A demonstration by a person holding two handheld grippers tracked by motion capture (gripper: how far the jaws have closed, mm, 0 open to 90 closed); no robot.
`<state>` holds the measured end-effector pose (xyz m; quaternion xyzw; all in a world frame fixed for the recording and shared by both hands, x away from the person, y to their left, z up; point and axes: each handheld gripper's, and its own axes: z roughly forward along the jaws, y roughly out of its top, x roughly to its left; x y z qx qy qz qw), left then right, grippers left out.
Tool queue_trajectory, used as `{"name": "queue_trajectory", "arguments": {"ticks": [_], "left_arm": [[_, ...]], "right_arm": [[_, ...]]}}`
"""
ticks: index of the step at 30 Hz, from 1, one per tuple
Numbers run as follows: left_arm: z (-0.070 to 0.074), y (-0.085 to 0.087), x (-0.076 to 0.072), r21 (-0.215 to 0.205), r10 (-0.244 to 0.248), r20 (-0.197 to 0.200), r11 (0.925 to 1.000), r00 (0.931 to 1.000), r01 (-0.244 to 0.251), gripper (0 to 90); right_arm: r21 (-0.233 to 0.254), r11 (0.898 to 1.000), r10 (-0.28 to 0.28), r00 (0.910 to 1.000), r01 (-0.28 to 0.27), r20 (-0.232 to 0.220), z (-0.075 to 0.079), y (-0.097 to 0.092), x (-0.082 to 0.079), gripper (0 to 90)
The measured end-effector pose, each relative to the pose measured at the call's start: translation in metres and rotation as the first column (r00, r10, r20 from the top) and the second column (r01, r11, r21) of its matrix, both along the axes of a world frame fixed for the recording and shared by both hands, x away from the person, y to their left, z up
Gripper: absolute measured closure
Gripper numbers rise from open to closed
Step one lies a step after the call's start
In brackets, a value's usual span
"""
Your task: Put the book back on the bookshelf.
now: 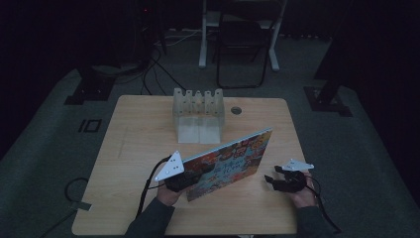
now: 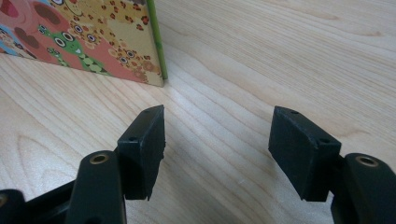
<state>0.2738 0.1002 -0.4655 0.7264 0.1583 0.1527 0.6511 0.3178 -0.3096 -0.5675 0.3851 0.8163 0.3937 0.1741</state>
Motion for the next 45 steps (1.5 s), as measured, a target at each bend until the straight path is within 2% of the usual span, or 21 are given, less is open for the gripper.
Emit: {"name": "queue_trajectory", "arguments": {"ticks": [9, 12, 22, 27, 38, 45], "left_arm": [[0.0, -0.002, 0.0, -0.009, 0.039, -0.016, 0.9992, 0.9991, -0.039, 80.4], [0.001, -0.004, -0.001, -0.008, 0.052, -0.015, 0.9986, 0.9985, -0.052, 80.5], [0.007, -0.007, -0.003, 0.011, 0.065, 0.006, 0.9978, 0.9979, -0.065, 81.0], [0.009, -0.007, -0.008, 0.025, 0.074, 0.03, 0.9968, 0.9968, -0.075, 81.2], [0.01, -0.004, -0.008, 0.019, 0.097, 0.014, 0.995, 0.9951, -0.098, 81.2], [0.011, -0.001, -0.009, 0.024, 0.111, 0.017, 0.9935, 0.9937, -0.111, 81.2]], "right_arm": [[-0.026, 1.0, -0.01, 0.9999, 0.01, -0.003, -0.003, 0.001, 0.001, 34.5], [-0.021, 1.0, -0.01, 0.9999, 0.01, -0.001, -0.003, 0.001, 0.001, 34.4], [-0.027, 1.0, -0.013, 0.9999, 0.013, 0.0, -0.003, 0.001, 0.001, 32.3], [-0.027, 1.0, -0.014, 0.9999, 0.013, -0.004, -0.003, 0.001, 0.002, 32.2], [-0.027, 1.0, -0.011, 0.9999, 0.011, -0.005, -0.003, 0.001, 0.002, 32.2], [-0.027, 1.0, -0.01, 0.9999, 0.01, -0.009, -0.003, 0.001, 0.002, 31.8]]}}
